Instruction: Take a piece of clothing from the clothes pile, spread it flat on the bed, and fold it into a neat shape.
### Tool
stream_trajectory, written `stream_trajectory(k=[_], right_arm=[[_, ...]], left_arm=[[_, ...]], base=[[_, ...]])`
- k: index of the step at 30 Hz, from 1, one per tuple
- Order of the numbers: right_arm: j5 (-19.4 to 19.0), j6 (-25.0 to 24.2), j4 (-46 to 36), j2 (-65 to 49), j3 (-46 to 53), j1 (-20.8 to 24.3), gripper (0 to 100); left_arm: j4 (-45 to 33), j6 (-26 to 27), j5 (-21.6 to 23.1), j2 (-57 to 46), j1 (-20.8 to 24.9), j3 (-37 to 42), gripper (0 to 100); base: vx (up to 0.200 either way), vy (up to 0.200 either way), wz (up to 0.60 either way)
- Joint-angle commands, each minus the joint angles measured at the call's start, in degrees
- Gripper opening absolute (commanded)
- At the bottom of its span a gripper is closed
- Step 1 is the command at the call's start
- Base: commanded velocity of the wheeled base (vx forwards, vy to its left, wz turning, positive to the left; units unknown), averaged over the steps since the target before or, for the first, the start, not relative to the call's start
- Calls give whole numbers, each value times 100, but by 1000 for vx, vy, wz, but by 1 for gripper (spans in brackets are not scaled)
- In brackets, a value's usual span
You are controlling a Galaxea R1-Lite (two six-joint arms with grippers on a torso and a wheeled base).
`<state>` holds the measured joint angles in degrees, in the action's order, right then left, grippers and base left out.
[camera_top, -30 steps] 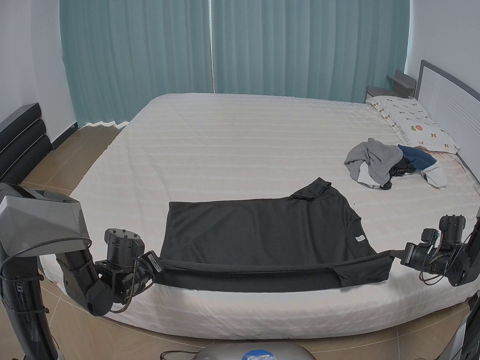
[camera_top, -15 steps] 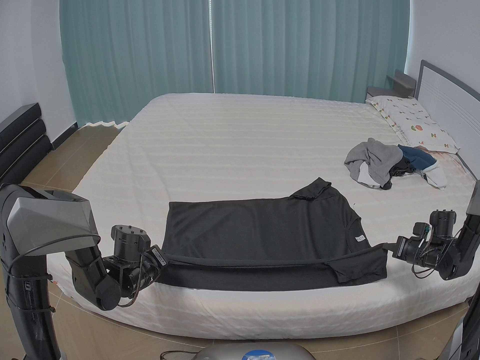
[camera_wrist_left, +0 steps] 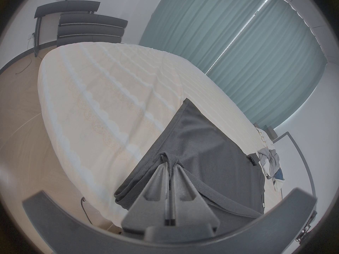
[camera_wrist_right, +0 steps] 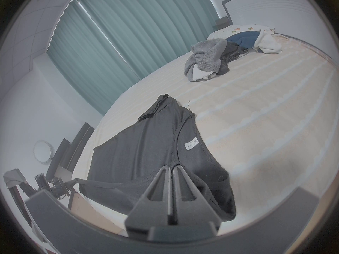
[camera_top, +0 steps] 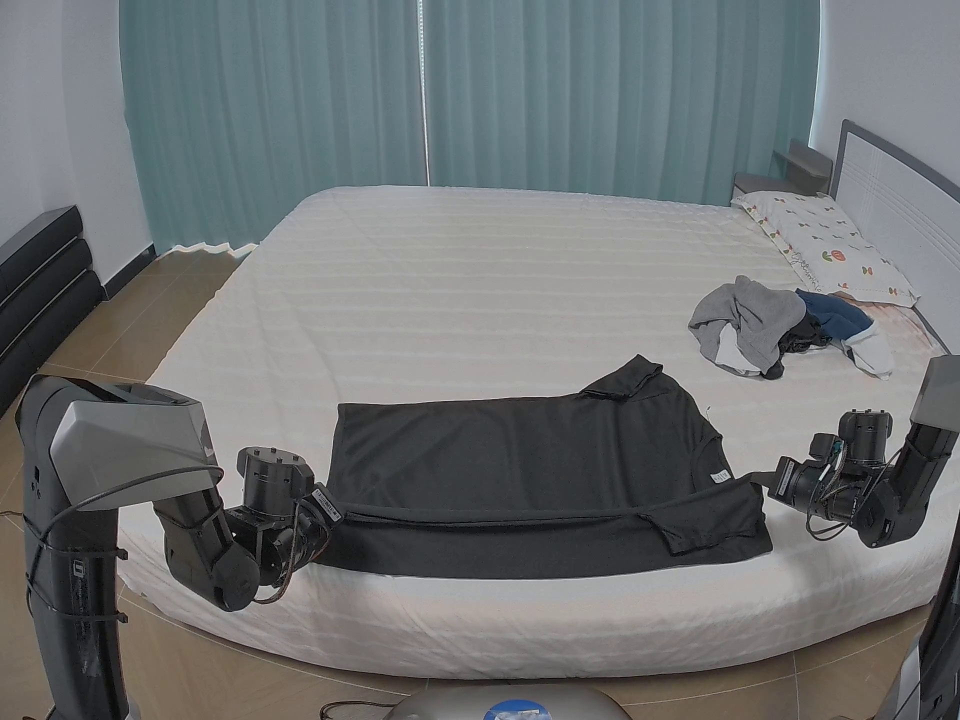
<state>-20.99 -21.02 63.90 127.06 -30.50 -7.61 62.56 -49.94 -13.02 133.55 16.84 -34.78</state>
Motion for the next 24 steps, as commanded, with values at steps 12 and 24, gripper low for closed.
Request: stream_trajectory(k=[12,24], right_arm=[[-19,-333,70,469,-325,75,0],[-10,-614,377,978,-536,163,0]], left_arm=[[2,-15,-8,383,-58,-372,0],[-16,-182,-8,611,-93,-644,0]], base=[[0,0,0],[0,0,0]])
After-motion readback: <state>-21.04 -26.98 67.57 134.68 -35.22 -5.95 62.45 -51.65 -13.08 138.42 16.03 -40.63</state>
